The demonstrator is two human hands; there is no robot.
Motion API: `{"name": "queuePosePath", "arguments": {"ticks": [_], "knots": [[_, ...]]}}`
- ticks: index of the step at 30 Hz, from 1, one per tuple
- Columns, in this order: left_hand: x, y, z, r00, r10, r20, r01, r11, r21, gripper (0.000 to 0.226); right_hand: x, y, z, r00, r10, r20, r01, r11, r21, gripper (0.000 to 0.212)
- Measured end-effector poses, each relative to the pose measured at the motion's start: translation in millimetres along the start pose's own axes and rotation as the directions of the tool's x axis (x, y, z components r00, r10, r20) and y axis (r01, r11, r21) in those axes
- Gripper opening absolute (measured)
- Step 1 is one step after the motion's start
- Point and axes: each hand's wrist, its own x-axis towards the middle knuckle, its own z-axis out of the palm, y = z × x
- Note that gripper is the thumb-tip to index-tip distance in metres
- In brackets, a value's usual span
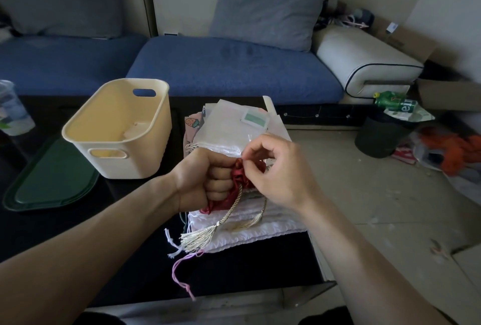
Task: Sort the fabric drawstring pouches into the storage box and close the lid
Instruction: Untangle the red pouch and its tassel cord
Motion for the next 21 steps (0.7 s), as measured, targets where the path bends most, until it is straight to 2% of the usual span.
{"name": "queuePosePath", "arguments": {"ticks": [2, 4, 7, 12, 16, 21], "knots": [[1.1, 0.9, 0.4, 0.999, 0.021, -0.032, -0.022, 1.0, -0.005, 0.042, -1.2, 2.0, 1.8, 0.994, -0.09, -0.067, 0.083, 0.991, -0.104, 0.013], [2.5, -0.4, -0.2, 0.996, 0.036, -0.086, -0.037, 0.999, -0.01, 0.046, -1.4, 8.4, 2.3, 0.994, -0.081, -0.074, 0.069, 0.985, -0.161, 0.013], [3.2, -4.9, 1.4, 0.987, 0.049, -0.153, -0.053, 0.998, -0.025, 0.047, -1.1, 16.2, -1.1, 1.0, 0.011, -0.01, -0.012, 0.995, -0.103, 0.012], [2.5, -7.6, 4.6, 0.98, 0.073, -0.186, -0.079, 0.997, -0.023, 0.046, -4.9, 11.0, -3.7, 0.993, 0.071, 0.093, -0.067, 0.997, -0.048, 0.017], [2.7, -9.8, 6.0, 0.98, 0.099, -0.171, -0.087, 0.993, 0.076, 0.042, -5.0, 10.5, -5.3, 0.988, 0.146, 0.045, -0.146, 0.989, -0.015, 0.009], [4.0, -13.6, 5.6, 0.968, 0.17, -0.183, -0.142, 0.977, 0.158, 0.043, -5.8, 11.1, -11.4, 0.96, 0.247, 0.132, -0.259, 0.963, 0.08, 0.008]]}}
